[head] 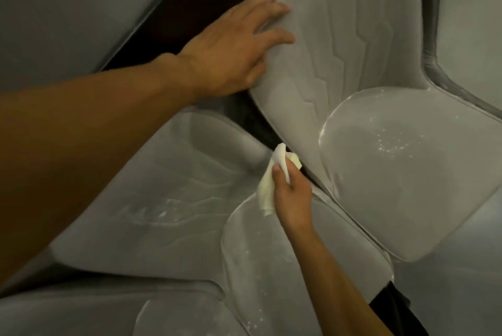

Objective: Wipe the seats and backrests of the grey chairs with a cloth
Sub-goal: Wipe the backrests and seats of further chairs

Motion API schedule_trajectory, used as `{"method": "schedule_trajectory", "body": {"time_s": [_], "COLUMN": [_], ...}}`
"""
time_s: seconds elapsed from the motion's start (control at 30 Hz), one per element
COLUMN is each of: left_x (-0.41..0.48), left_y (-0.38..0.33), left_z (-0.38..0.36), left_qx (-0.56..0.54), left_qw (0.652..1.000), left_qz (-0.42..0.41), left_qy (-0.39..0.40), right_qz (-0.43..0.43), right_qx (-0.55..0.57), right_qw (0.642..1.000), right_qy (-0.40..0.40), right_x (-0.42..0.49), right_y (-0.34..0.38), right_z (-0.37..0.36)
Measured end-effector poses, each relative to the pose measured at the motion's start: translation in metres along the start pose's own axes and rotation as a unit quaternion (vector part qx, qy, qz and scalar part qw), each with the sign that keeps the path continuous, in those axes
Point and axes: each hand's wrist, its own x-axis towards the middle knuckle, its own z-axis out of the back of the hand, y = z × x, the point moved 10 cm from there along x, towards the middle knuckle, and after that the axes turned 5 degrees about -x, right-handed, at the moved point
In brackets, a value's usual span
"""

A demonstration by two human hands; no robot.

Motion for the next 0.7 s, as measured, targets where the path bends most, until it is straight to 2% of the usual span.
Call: {"method": "schedule_trajectory", "body": {"time_s": [0.13, 0.27, 0.47, 0.57, 0.7], "left_x": [-0.099, -0.236, -0.385, -0.426, -0.441], "left_y": [0.007, 0.022, 0.004, -0.002, -0.008], "left_z": [0.023, 0.015, -0.013, -0.033, -0.060], "left_qx": [-0.122, -0.186, -0.166, -0.129, -0.098], "left_qw": [0.991, 0.958, 0.909, 0.889, 0.873], "left_qz": [0.043, 0.193, 0.332, 0.389, 0.425], "left_qy": [-0.045, -0.100, -0.188, -0.206, -0.219], "right_qz": [0.009, 0.031, 0.133, 0.178, 0.251], "right_qx": [0.026, -0.008, -0.056, -0.086, -0.124], "right_qw": [1.000, 0.999, 0.988, 0.980, 0.960], "right_qy": [0.003, 0.017, 0.053, 0.031, -0.001], "right_x": [-0.041, -0.067, -0.089, -0.095, -0.116], "right_y": [-0.011, -0.013, 0.042, 0.076, 0.107], "right_z": [-0.014, -0.033, -0.076, -0.103, -0.144]}}
